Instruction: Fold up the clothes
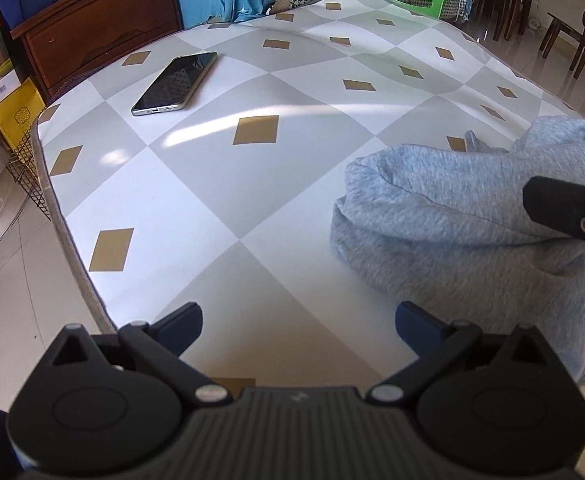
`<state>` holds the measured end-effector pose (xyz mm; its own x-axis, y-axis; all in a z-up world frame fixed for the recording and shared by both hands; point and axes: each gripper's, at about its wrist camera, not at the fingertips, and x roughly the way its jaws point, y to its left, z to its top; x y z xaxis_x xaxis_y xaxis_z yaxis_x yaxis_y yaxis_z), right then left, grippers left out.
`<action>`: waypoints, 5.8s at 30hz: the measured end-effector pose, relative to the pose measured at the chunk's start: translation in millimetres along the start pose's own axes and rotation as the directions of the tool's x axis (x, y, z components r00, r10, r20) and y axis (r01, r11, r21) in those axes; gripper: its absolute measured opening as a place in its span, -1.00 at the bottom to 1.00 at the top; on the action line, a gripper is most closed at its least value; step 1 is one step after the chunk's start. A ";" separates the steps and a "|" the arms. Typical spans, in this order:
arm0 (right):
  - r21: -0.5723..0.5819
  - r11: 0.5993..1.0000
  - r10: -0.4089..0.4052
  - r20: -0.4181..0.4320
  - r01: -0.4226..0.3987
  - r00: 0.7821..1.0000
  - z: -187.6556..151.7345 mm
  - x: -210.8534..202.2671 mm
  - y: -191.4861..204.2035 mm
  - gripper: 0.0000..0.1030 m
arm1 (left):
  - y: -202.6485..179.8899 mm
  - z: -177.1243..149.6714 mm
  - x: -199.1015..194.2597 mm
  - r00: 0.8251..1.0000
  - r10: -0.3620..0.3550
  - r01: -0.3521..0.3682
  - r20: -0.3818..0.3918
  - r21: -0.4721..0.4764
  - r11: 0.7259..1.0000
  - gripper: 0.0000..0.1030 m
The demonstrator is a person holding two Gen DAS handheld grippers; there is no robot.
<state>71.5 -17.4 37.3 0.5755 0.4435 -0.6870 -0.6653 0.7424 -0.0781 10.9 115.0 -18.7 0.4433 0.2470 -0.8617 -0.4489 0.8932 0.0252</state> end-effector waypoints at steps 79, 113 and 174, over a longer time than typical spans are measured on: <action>0.511 0.858 -0.010 -0.089 0.054 0.996 -117.0 -92.3 -148.3 0.32 | -138.4 -48.0 -8.6 0.978 -0.206 0.183 0.026 0.370 0.911 1.00; 0.411 0.910 -0.088 0.062 0.055 0.994 -107.9 -84.2 -137.3 -0.73 | -132.7 -81.0 -13.6 0.974 -0.219 0.172 0.058 0.439 0.882 1.00; 0.065 0.991 -0.107 -0.092 0.113 0.990 -122.7 -52.0 -89.6 0.15 | -133.7 -93.3 -10.3 0.973 -0.229 0.196 0.025 0.437 0.878 1.00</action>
<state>42.9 -168.7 -8.7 0.5974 0.3136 -0.7381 -0.5638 0.8188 -0.1084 -6.0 -42.0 -60.4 0.5533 0.0450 -0.8318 0.0313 0.9967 0.0748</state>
